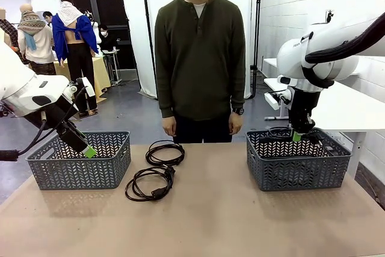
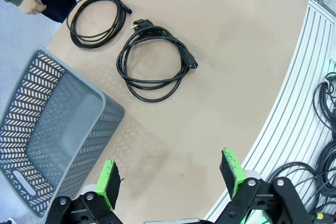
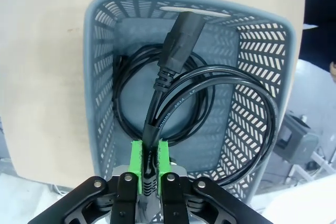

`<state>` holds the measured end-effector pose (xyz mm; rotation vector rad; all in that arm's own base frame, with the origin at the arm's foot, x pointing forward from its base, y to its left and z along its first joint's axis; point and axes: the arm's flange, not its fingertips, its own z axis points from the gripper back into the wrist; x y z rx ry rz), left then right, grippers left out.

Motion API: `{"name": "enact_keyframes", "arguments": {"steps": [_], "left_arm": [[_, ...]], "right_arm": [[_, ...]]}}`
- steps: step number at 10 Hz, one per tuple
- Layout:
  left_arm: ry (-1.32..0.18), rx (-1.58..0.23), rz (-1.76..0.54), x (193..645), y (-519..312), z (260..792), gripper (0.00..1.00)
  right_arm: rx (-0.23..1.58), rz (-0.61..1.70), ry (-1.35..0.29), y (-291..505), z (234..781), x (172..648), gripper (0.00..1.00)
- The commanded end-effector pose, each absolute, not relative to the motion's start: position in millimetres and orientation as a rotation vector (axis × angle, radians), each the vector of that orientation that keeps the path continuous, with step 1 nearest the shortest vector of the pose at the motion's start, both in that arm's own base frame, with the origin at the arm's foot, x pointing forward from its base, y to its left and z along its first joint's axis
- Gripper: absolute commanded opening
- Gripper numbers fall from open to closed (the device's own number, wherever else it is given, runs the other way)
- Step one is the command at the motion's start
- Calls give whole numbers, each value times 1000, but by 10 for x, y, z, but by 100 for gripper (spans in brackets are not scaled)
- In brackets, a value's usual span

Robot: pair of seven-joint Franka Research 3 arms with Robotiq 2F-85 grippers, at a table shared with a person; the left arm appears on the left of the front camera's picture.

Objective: Organize the cables according to human instructions.
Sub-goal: Pick up a bundle of cables and place it in the basket indicated by the human.

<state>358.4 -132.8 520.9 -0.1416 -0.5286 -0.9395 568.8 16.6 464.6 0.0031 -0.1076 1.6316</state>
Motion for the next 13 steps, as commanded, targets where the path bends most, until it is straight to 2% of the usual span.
{"name": "enact_keyframes", "arguments": {"steps": [1, 2, 6, 7, 13], "left_arm": [[-539, -136, -939, 3603, -1318, 5198, 100], [-539, -136, -939, 3603, -1318, 5198, 100], [-539, -136, -939, 3603, -1318, 5198, 100], [-539, -136, -939, 3603, -1318, 5198, 100], [-539, -136, -939, 3603, -1318, 5198, 100]], "right_arm": [[-18, 1662, -137, 73, 4542, 5710, 0], [-34, 1668, -130, 66, 4525, 5739, 11], [-1, 1638, -117, 59, 4566, 5837, 88], [4, 1630, -121, 56, 4582, 5851, 100], [35, 1648, -68, 105, 4627, 5983, 100]]}}
